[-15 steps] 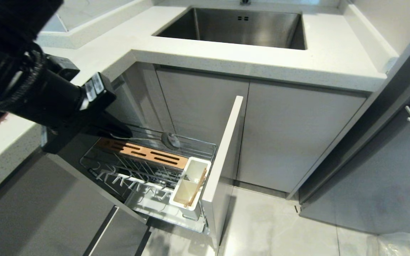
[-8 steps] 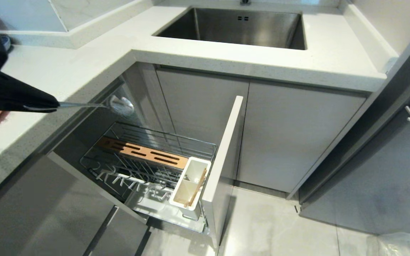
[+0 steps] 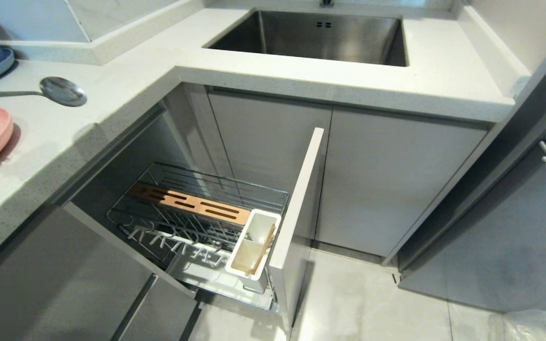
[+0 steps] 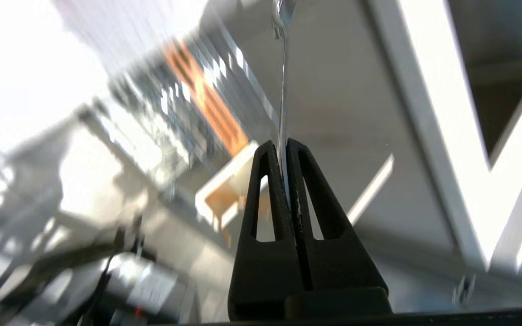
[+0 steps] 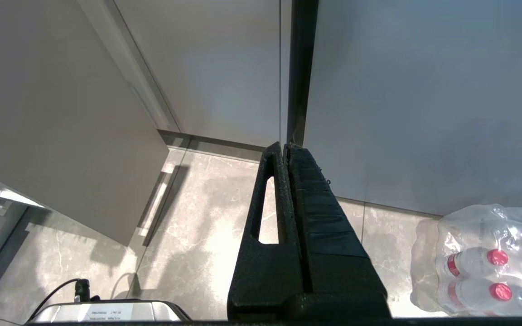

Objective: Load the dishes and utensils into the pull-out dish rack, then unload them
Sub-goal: Take the spoon out of the cupboard

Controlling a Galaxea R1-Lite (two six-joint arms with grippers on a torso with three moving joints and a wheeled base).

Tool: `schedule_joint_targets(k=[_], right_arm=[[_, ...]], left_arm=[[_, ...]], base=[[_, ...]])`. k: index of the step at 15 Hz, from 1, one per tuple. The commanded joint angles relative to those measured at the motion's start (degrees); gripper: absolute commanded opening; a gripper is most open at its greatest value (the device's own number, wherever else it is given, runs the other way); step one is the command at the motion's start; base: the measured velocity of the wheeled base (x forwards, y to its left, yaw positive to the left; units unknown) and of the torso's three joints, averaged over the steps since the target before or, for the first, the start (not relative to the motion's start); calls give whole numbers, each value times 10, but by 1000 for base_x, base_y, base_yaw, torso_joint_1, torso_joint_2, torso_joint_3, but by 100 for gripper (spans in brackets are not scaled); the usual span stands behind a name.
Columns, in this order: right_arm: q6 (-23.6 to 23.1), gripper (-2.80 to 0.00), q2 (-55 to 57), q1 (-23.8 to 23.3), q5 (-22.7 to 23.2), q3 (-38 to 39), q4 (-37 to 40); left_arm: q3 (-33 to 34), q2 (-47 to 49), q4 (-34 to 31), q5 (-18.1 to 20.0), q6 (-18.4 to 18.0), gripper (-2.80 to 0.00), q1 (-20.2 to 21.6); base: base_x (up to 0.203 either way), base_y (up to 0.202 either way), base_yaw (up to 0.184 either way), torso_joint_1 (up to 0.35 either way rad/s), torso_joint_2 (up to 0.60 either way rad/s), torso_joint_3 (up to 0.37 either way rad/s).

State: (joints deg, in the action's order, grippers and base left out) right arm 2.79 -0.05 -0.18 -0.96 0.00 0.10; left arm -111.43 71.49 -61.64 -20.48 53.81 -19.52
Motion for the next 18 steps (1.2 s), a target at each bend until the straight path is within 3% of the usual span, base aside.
schedule_joint_targets(k=[1, 7, 12, 15, 18], right_arm=[[0, -280, 0, 0, 0, 1, 0], [0, -280, 0, 0, 0, 1, 0], [0, -280, 0, 0, 0, 1, 0], [0, -280, 0, 0, 0, 1, 0], [0, -280, 0, 0, 0, 1, 0]], left_arm=[[0, -9, 14, -3, -1, -280, 45], [1, 13, 101, -5, -19, -280, 209], [3, 62, 132, -18, 0, -280, 263], [6, 87, 172, -63, 14, -280, 265], [19, 100, 199, -71, 29, -280, 265]], base=[[0, 0, 0, 0, 0, 0], [0, 0, 0, 0, 0, 0], [0, 0, 0, 0, 0, 0], [0, 0, 0, 0, 0, 0], [0, 0, 0, 0, 0, 0]])
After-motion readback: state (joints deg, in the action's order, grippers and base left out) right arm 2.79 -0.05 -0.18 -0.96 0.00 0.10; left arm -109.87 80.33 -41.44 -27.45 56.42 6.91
